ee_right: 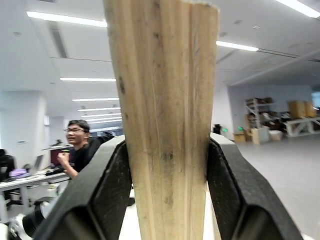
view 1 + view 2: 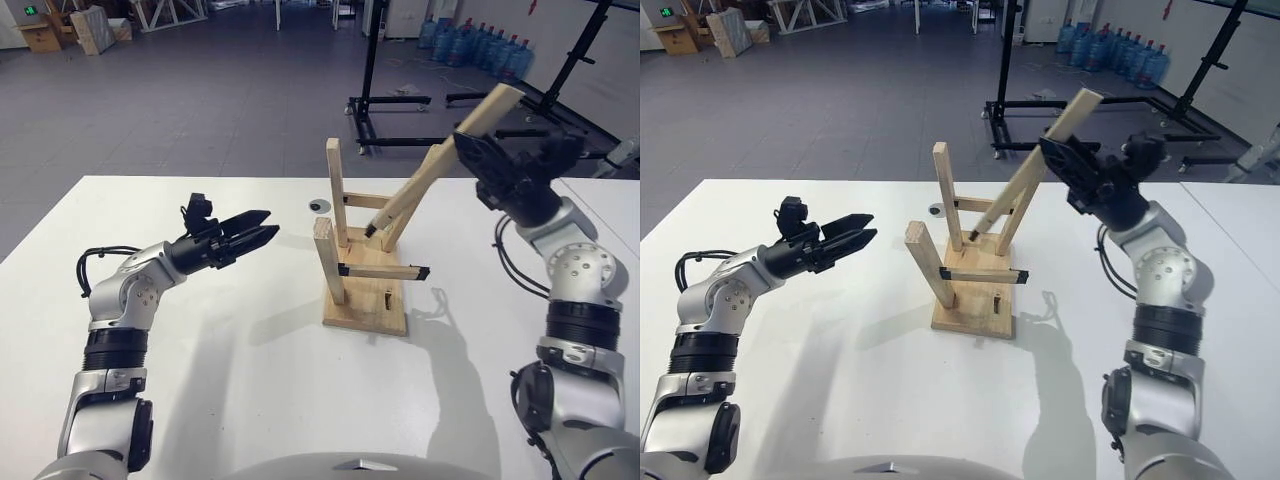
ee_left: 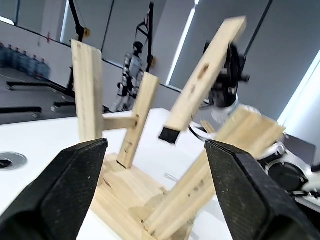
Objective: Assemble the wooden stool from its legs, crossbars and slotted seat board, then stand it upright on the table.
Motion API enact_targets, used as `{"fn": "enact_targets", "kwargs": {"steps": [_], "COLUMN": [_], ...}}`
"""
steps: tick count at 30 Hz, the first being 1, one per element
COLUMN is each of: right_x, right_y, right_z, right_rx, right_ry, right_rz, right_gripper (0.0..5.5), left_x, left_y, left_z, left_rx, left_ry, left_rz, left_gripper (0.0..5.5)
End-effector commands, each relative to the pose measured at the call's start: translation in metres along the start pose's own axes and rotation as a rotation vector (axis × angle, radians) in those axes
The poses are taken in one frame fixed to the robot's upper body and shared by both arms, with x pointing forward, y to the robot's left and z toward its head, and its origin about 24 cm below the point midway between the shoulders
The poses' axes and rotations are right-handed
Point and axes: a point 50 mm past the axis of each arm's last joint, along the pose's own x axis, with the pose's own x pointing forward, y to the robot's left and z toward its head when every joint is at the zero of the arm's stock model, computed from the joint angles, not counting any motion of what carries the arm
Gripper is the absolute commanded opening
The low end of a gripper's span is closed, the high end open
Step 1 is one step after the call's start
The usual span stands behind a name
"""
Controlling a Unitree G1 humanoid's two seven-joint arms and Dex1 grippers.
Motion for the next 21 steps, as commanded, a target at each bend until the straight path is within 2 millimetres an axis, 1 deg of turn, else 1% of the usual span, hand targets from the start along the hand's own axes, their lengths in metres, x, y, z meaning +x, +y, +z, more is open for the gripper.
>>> {"fn": "enact_targets", "kwargs": {"steps": [1,4,6,8,11,13,15,18,19,21], "right_x": [-0.04,-0.064,-0.072,-0.076,-0.077,-0.073,-0.069,-0.061,-0.058,-0.054], "right_y": [-0.007,-0.007,-0.001,0.005,0.011,0.015,0.017,0.025,0.027,0.03], "right_z": [-0.014,-0.046,-0.063,-0.072,-0.074,-0.069,-0.064,-0.061,-0.062,-0.064], "right_rx": [0.044,0.121,0.153,0.168,0.158,0.138,0.119,0.11,0.111,0.11], "right_ry": [0.087,0.181,0.213,0.219,0.236,0.233,0.212,0.191,0.186,0.179], "right_rz": [-0.071,-0.13,-0.131,-0.125,-0.091,-0.063,-0.042,-0.002,0.01,0.023], "right_gripper": [2.04,2.04,2.04,2.04,2.04,2.04,2.04,2.04,2.04,2.04], "left_x": [-0.002,-0.002,-0.002,-0.002,0.007,0.017,0.029,0.04,0.041,0.041], "left_y": [0.002,0.008,0.011,0.013,0.012,0.002,-0.014,-0.033,-0.035,-0.034], "left_z": [-0.005,0.0,0.005,0.011,0.027,0.034,0.04,0.04,0.038,0.034], "left_rx": [-0.002,0.014,0.024,0.032,0.048,0.055,0.043,0.023,0.018,0.007], "left_ry": [-0.057,-0.116,-0.146,-0.173,-0.244,-0.265,-0.285,-0.276,-0.261,-0.239], "left_rz": [0.088,0.151,0.182,0.211,0.227,0.177,0.098,-0.006,-0.014,-0.007], "left_gripper": [3.56,3.56,3.56,3.56,3.56,3.56,3.56,3.56,3.56,3.56]}}
